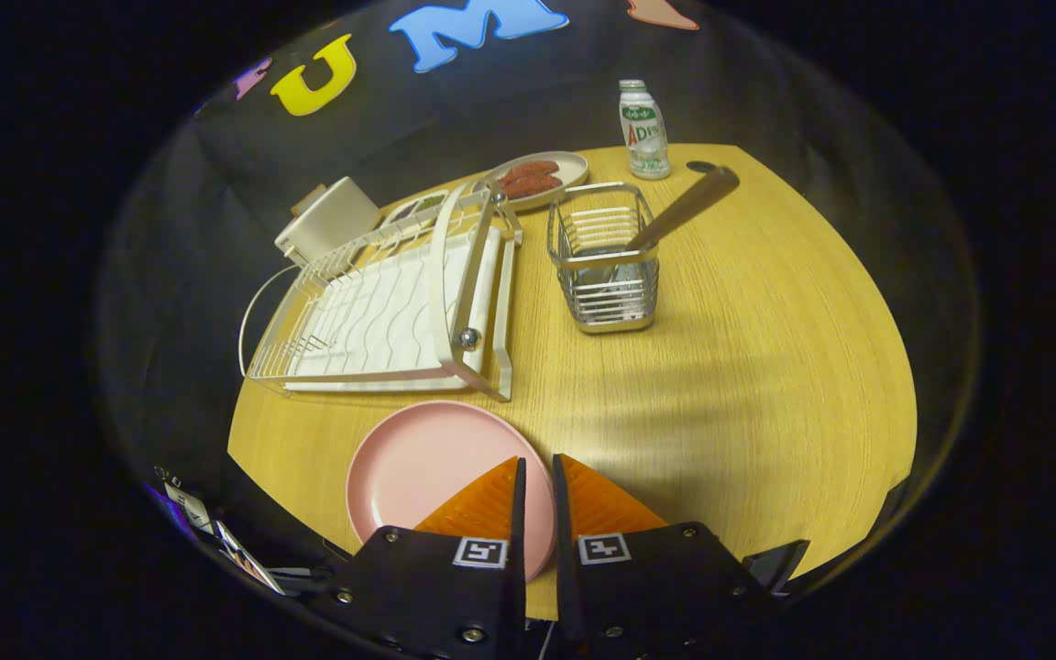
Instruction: Take the plate from the dish rack, then take the spoon from the basket and place it into the plate.
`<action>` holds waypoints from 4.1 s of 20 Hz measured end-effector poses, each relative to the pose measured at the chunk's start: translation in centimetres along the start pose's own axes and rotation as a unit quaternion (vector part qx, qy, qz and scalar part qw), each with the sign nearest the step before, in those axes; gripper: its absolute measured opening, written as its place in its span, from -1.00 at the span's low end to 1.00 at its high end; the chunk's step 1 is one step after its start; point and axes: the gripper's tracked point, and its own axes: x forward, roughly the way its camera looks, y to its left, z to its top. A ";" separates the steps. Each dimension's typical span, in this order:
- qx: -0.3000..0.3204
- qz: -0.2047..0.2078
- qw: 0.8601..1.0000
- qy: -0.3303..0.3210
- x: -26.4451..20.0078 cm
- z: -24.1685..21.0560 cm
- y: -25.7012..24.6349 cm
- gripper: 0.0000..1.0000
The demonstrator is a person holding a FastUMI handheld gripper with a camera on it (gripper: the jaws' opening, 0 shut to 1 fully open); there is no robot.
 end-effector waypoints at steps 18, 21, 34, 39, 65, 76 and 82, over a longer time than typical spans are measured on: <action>-0.021 -0.046 0.952 -0.301 -3.2 9.0 -8.4 -0.66; -0.035 -0.042 0.949 -0.310 -2.2 10.0 -9.3 -0.60; -0.052 0.018 0.933 -0.356 1.0 14.8 -7.8 -0.40; -0.053 0.002 0.926 -0.375 1.0 15.7 -7.9 -0.40; -0.107 -0.038 0.942 -0.315 0.4 19.9 -4.2 -0.82; -0.147 -0.066 0.921 -0.353 -6.5 25.5 -0.8 -0.82; -0.139 -0.080 0.913 -0.375 -11.8 24.9 1.2 -0.82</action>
